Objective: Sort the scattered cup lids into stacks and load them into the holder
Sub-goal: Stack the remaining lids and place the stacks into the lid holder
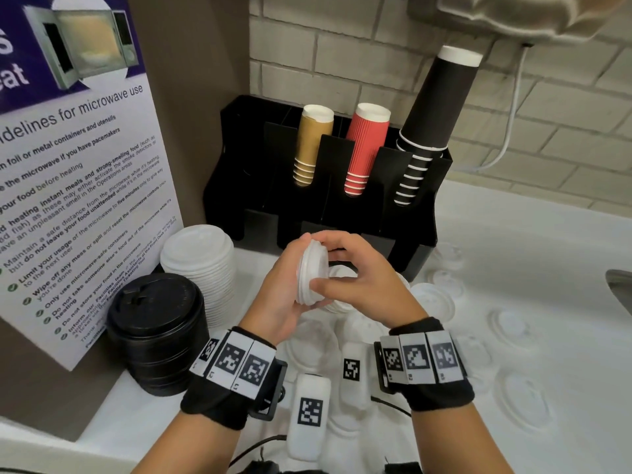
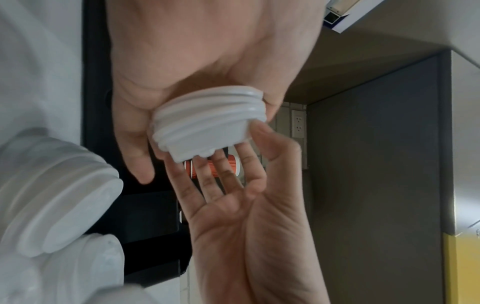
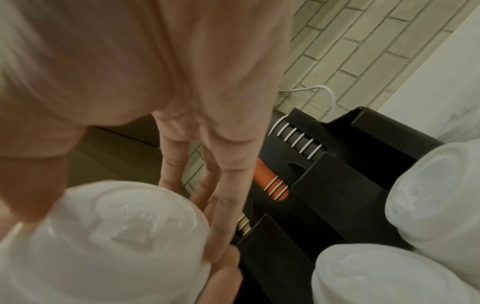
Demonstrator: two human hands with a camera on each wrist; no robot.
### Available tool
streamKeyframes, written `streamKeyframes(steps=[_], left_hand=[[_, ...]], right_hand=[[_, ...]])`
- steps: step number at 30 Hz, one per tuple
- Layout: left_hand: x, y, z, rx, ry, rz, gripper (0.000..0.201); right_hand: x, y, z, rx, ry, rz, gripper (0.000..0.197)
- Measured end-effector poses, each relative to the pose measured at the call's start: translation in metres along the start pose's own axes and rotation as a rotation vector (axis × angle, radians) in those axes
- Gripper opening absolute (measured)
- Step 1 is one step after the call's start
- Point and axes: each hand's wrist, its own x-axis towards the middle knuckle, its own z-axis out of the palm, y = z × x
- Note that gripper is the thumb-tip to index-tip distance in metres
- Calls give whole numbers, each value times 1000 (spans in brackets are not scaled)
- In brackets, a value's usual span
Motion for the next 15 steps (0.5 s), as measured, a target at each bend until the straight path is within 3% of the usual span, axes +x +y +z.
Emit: streamKeyframes(steps=[2,5,7,10,13,15], left_hand=[[0,0,-2,15,-9,21,33],[1,0,-6,-63,73,37,22],[3,-1,-8,-113,126,43,17],[5,-2,-11,-172,144,51,10],[6,0,-12,-200,142,71,13],[6,1,-10,-204,137,86,16]], right_hand=[[4,2,-2,28,-3,23,51],[17,8,-14,28,37,185,41],[30,16,-27,-276,-34,302,44],[43,30,-32,-748,-318,427,70],[48,36,-21,-976,-440,496,87],[51,39,-12,-1096,-476,487,85]])
